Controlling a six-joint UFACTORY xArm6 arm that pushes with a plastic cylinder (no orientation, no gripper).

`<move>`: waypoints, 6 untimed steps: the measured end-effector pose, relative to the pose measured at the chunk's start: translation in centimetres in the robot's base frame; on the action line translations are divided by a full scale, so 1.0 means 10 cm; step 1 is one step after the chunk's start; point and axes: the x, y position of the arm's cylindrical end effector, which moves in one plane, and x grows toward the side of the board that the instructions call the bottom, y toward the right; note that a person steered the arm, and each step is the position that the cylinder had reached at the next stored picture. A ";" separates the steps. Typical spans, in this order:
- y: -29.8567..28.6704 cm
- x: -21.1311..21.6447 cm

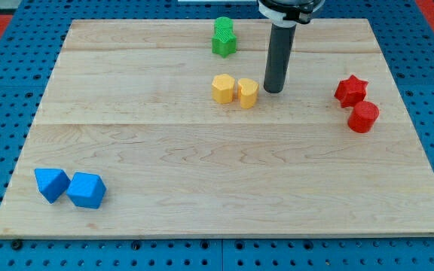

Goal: Nudge the green circle a little bit left

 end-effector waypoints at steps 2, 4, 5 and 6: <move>0.00 -0.52; 0.04 -0.98; 0.04 -1.05; 0.04 -1.31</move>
